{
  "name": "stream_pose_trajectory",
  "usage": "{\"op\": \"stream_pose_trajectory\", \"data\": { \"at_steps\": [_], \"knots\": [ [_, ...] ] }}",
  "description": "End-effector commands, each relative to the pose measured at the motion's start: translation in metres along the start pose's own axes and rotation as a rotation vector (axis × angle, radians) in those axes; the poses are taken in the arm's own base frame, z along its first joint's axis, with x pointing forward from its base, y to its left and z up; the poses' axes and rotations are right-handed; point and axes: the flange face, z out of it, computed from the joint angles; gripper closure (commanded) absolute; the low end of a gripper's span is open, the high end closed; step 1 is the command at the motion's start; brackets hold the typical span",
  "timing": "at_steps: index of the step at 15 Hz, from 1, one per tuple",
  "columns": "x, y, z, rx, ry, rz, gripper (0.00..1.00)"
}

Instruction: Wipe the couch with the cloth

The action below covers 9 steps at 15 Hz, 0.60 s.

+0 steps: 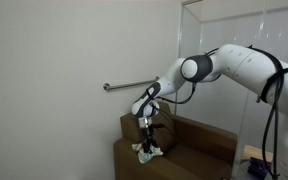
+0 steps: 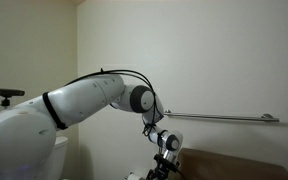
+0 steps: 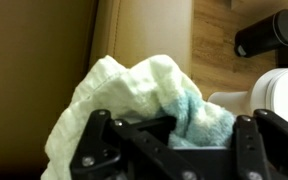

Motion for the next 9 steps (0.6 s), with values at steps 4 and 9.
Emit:
{"op": "stream_pose_trajectory", "data": {
  "at_steps": [4,9],
  "knots": [
    [0.033,-0.004,-0.025,0.004,0.011,-0.049,0.95],
    [0.022,-0.005,-0.001,0.018,-0.018,-0.118,0.95]
  ]
}}
